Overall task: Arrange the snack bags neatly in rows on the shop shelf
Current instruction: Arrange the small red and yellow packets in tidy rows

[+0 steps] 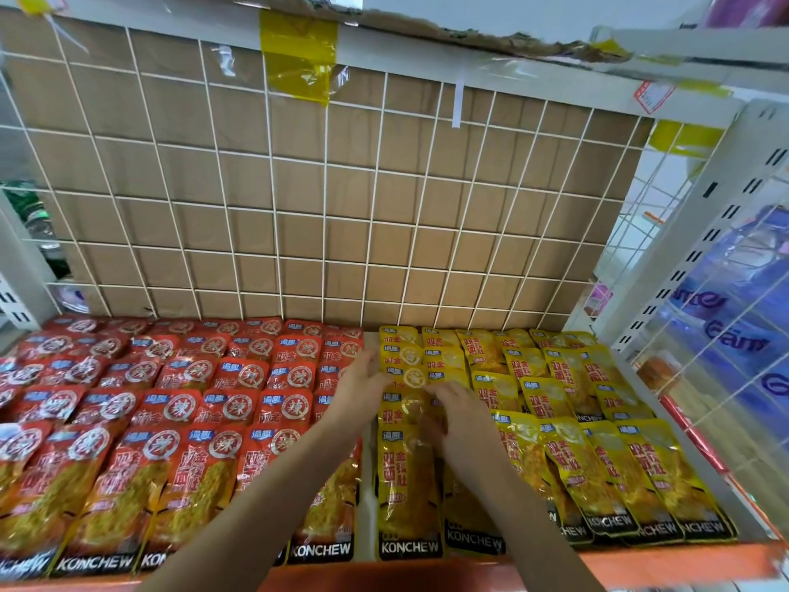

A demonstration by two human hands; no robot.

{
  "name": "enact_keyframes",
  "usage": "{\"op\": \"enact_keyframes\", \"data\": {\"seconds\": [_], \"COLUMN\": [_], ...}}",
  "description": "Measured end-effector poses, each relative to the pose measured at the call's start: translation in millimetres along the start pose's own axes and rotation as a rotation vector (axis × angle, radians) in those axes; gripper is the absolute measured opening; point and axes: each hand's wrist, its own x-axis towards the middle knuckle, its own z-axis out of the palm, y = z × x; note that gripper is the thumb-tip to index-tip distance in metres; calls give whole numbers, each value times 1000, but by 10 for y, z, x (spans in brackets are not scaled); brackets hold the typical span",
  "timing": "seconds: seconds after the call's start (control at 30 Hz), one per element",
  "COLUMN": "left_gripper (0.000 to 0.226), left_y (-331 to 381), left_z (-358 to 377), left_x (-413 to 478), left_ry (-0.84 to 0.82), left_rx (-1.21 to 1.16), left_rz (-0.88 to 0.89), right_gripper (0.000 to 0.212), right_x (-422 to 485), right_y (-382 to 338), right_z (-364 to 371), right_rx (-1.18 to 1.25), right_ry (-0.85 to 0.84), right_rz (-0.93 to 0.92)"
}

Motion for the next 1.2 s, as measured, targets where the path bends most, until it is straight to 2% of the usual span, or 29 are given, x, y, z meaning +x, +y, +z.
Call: {"op": "enact_keyframes", "data": {"seconds": [0.1, 0.2, 0.5, 0.67, 0.77, 0.87, 0.97, 1.1, 1.2], "left_gripper": [43, 29, 29, 36, 67, 62, 74, 78, 80], "left_y": [-66, -133, -172, -153, -164, -216, -257, -341, -357], "left_z": [81, 114, 153, 179, 195, 214, 240, 276, 251], "left_x": [-43, -56, -116, -161, -171, -146, -87, -12, 10], "left_ry": [-8, -36, -39, -15, -8, 20, 22, 25, 12], "left_rx": [-204, -303, -255, -231, -248, -272, -277, -273, -264], "left_rz": [-138, -209, -237, -251, -294, -282, -258, -257, -236], "right_gripper": [47, 44, 40, 41, 48, 53, 54, 53, 54], "right_x": [24, 12, 1, 9, 44, 118, 168, 177, 184], "right_y": [3, -12, -22, 2, 0, -5, -32, -66, -59], "right_z": [-17, -19, -71, -55, -56, -65, -57, -32, -20], "right_rx": [-52, -68, -142, -120, -78, -74, -112, -133, -9], "right_ry": [-77, -97, -127, -128, -113, -137, -159, -158, -102], "right_rz": [18, 11, -46, -54, -14, 41, 53, 47, 60]}}
